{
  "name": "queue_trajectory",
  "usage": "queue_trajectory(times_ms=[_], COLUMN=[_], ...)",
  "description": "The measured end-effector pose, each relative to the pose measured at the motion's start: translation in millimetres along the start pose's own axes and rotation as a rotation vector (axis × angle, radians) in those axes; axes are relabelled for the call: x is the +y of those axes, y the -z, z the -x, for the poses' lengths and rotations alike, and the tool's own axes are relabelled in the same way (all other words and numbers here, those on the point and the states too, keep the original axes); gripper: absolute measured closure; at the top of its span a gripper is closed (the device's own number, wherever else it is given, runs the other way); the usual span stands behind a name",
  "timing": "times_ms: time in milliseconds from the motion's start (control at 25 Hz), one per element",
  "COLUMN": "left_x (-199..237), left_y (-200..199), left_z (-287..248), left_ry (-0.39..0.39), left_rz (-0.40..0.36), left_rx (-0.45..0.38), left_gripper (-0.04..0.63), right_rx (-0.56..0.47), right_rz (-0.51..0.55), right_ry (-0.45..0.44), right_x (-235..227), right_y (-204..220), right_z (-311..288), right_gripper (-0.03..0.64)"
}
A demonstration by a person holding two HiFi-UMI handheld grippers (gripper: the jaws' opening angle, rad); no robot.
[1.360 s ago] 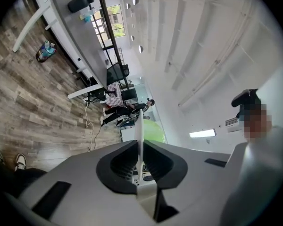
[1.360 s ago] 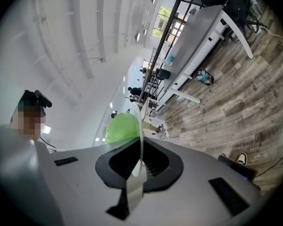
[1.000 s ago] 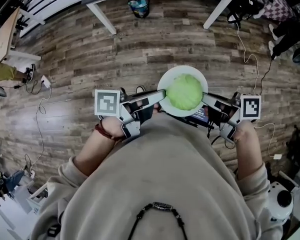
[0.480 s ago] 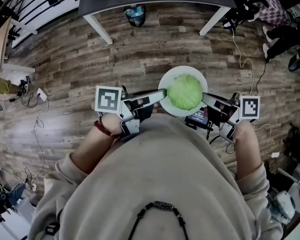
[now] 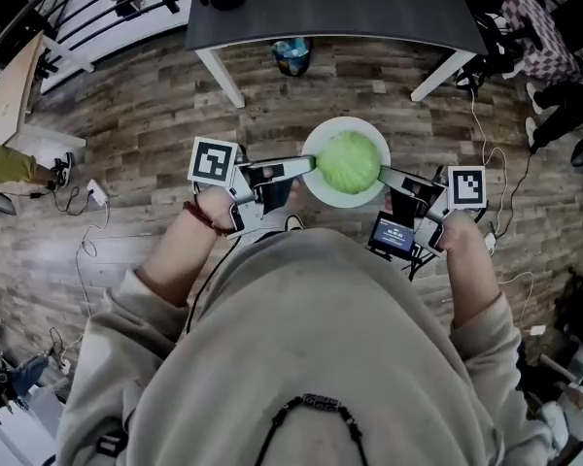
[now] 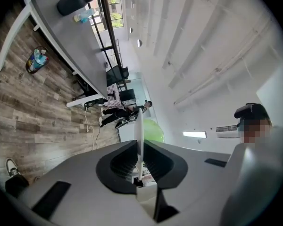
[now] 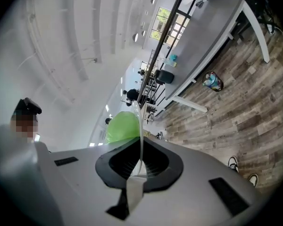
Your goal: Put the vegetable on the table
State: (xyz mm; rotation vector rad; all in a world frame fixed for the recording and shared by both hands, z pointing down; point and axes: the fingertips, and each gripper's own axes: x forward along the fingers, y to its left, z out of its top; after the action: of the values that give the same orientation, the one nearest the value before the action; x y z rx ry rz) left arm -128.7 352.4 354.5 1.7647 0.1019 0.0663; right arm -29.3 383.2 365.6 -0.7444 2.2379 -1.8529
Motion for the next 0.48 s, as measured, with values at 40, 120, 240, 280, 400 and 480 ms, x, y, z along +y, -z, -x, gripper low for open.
queue_trajectory(times_ms=[40, 120, 240, 280, 400, 480], left_x=[1.1, 2.4, 4.8, 5.6, 9.0, 14.0], left_y=[-7.9, -21.4, -34.8, -38.6, -53.4, -67.8], left_z=[5.6, 16.0, 27.5, 30.2, 31.7, 24.8], left_ry=[0.004, 0.010, 0.022, 0.024, 0.028, 0.027], left_rz=[-0.004, -0.007, -0.002, 0.001, 0.004, 0.012], left_rx=[-0.004, -0.016, -0.031, -0.036, -0.051, -0.061], left_gripper=[0.557, 0.557, 0.557, 0.557, 0.557, 0.557], right_rx=[0.008, 0.023, 0.049, 0.058, 0.079, 0.093], right_rz=[0.001, 0.008, 0.026, 0.031, 0.032, 0.027], right_ry=[0.000, -0.004, 0.001, 0.002, 0.006, 0.004], right_x=[-1.0, -0.2, 2.3, 3.5, 2.5, -3.7], right_y=[-6.0, -17.3, -29.6, -33.1, -47.6, -64.2], right_z=[-8.3, -24.1, -41.2, -45.4, -53.0, -53.0], right_gripper=[0.592, 0.592, 0.592, 0.592, 0.592, 0.592])
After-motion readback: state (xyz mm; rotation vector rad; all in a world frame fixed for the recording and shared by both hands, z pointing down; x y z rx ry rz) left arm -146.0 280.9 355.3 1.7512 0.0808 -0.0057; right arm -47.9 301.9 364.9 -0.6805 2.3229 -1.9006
